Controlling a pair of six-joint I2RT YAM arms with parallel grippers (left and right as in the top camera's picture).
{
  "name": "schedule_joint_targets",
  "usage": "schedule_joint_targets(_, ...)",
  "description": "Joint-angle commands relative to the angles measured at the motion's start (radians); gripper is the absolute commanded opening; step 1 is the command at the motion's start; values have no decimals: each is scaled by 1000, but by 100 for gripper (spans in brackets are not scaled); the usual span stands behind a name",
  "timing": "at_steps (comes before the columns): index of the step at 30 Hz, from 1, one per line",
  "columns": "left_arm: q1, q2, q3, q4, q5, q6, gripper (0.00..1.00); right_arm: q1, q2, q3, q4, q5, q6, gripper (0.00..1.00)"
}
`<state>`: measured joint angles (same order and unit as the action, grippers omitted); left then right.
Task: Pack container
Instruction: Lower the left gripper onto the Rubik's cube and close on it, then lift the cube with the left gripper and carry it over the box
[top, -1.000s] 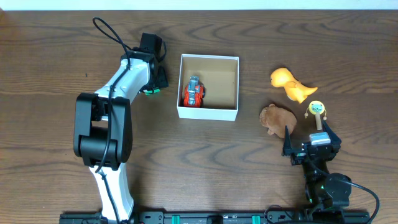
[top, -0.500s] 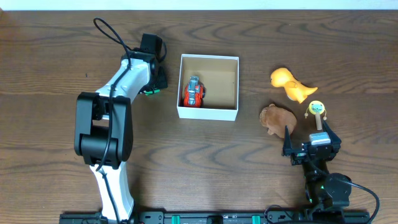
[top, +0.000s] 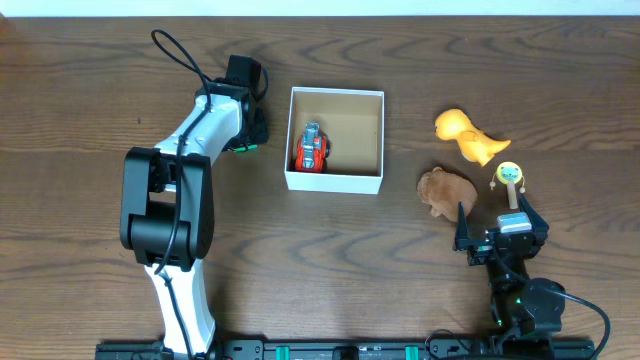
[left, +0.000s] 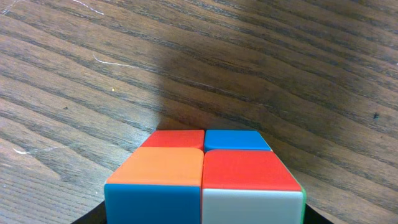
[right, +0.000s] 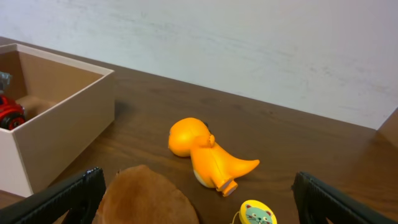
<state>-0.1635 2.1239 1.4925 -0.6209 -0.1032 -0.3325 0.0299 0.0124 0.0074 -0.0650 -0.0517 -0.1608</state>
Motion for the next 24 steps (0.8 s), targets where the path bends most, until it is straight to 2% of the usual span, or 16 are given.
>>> schedule_joint_targets(1, 6, -26, -9, -6, 6, 10, 50, -13, -6, -2, -4, 3, 18, 99)
schedule_joint_targets(11, 6, -151, -8, -28, 6, 10, 50, -13, -6, -2, -4, 3, 18, 99)
schedule_joint_targets(24, -55, -468, -8, -18, 110, 10, 50, -13, -6, -2, -4, 3, 18, 99)
